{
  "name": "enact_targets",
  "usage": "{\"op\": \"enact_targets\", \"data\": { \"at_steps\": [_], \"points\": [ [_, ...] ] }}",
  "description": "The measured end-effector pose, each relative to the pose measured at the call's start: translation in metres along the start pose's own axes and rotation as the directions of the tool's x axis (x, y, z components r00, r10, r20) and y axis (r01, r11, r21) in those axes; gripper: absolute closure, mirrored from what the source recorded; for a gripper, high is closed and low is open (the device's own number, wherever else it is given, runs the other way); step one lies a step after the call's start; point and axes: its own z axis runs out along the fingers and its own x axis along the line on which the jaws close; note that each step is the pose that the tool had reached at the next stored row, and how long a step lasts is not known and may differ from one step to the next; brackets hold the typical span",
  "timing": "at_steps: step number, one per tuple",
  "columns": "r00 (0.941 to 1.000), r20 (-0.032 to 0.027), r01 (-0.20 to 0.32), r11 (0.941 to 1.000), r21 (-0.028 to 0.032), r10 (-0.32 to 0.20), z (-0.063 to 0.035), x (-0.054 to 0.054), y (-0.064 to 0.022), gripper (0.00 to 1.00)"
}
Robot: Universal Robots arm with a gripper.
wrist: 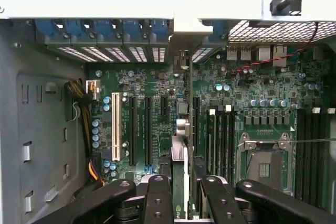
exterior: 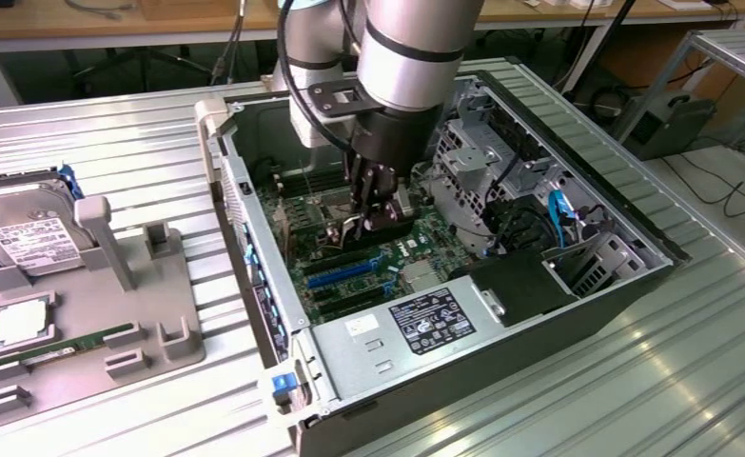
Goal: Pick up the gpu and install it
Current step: 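Insert the gpu into the slot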
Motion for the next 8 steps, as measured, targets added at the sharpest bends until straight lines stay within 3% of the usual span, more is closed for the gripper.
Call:
{"op": "enact_targets", "data": {
  "at_steps": [8],
  "points": [
    [1.0000, -0.0001, 0.003, 1.0000, -0.0002, -0.003, 0.0159, 0.003, -0.0005, 0.74]
  ]
}}
